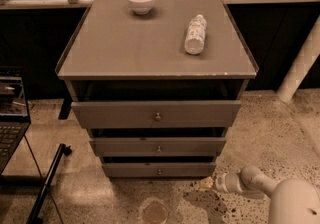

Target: Close bottom drawer

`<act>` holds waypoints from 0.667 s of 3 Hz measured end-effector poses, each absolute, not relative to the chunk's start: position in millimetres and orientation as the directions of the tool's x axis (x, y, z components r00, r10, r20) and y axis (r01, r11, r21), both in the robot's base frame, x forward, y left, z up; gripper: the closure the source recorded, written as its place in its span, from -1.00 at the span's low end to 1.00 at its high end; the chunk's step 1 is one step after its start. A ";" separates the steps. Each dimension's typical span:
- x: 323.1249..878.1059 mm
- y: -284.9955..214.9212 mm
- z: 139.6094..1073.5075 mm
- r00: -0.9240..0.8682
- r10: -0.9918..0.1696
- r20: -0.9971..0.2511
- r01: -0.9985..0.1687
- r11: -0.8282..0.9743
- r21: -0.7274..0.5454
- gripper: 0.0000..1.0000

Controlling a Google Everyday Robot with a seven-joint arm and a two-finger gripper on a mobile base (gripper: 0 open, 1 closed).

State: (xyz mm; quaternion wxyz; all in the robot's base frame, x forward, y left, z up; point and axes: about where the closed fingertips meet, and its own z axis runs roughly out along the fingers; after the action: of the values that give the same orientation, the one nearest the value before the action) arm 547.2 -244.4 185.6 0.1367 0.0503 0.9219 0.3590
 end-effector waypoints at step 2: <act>547.1 -244.3 185.5 -0.958 0.191 -0.216 -0.005 0.737 0.676 -0.79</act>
Offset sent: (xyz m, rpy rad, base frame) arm 0.0000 0.0000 0.0000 0.0000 0.0000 0.0000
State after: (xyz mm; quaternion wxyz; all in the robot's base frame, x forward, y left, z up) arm 547.1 -244.3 185.5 0.1367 0.0503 0.9219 0.3590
